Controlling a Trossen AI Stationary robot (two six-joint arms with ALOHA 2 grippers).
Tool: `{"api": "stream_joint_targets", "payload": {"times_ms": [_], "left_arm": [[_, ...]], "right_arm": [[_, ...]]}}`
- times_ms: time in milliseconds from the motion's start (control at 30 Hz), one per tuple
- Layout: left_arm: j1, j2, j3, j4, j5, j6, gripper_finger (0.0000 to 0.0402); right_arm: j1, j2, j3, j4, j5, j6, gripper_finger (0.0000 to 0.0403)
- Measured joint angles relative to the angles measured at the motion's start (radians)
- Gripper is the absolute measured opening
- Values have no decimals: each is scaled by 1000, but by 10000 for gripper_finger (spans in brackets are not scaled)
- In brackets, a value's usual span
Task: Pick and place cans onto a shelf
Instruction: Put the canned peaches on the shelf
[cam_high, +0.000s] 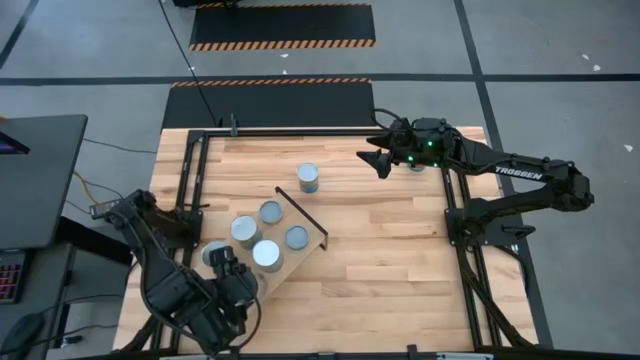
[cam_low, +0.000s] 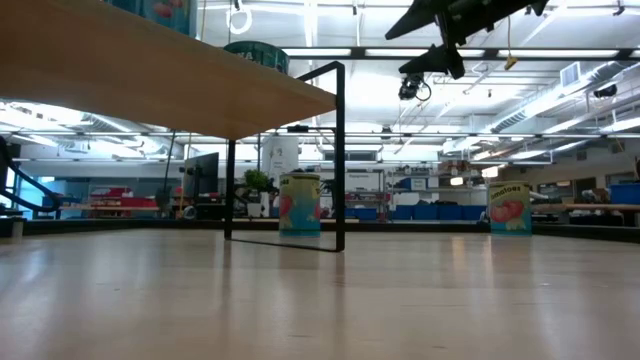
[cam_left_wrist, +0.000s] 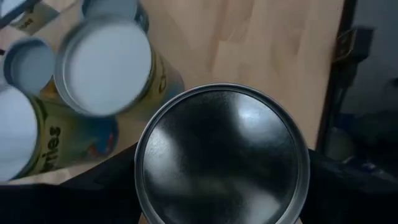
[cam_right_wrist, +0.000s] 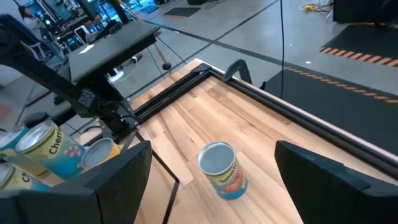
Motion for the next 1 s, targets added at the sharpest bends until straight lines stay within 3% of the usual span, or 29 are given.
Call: {"api": "stream_joint_targets", "payload": {"times_ms": [233,1000], "left_arm": [[-11,-26,-75,-1,49,-30,319],[12,-41,-76,1,65,-33,328]], "right_arm": [[13,0,0,0,0,27,348],[92,0,0,1,-1,19,348]]}}
